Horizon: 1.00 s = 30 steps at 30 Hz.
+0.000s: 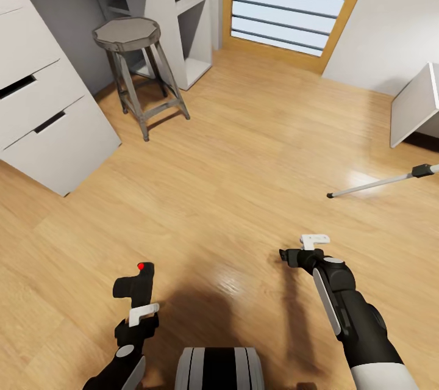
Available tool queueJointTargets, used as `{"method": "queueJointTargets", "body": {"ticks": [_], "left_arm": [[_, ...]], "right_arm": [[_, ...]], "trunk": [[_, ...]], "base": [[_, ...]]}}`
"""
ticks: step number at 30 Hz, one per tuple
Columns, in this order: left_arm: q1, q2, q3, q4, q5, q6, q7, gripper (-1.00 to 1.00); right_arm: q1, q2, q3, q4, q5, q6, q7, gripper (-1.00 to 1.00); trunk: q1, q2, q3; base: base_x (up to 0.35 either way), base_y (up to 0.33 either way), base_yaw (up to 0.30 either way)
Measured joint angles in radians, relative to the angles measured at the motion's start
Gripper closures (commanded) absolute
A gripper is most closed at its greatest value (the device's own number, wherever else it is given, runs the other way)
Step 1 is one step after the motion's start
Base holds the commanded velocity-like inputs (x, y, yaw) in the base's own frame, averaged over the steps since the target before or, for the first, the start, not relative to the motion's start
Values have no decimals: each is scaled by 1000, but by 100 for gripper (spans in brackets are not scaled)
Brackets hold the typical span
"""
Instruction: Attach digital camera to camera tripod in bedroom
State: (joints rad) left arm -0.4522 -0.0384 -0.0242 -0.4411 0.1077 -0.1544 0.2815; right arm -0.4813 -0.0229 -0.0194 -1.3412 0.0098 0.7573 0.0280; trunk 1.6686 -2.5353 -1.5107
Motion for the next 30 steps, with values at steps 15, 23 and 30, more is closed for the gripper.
{"method": "queueJointTargets", "body": {"ticks": [15,23,30], "left_arm": [[0,4,-6,-2,-4,-7,-2,-100],[0,6,-6,4,-5,-62,-7,-100],[0,9,-5,16,-5,-97,-11,-100]], "right_arm": [[0,0,0,0,-1,-1,-1,-100],[0,0,0,0,0,-1,-2,-100],[0,0,0,0,0,-1,-2,-100]], "trunk": [[0,0,0],[0,0,0],[0,0,0]], "base": [[0,0,0],[0,0,0],[0,0,0]]}}
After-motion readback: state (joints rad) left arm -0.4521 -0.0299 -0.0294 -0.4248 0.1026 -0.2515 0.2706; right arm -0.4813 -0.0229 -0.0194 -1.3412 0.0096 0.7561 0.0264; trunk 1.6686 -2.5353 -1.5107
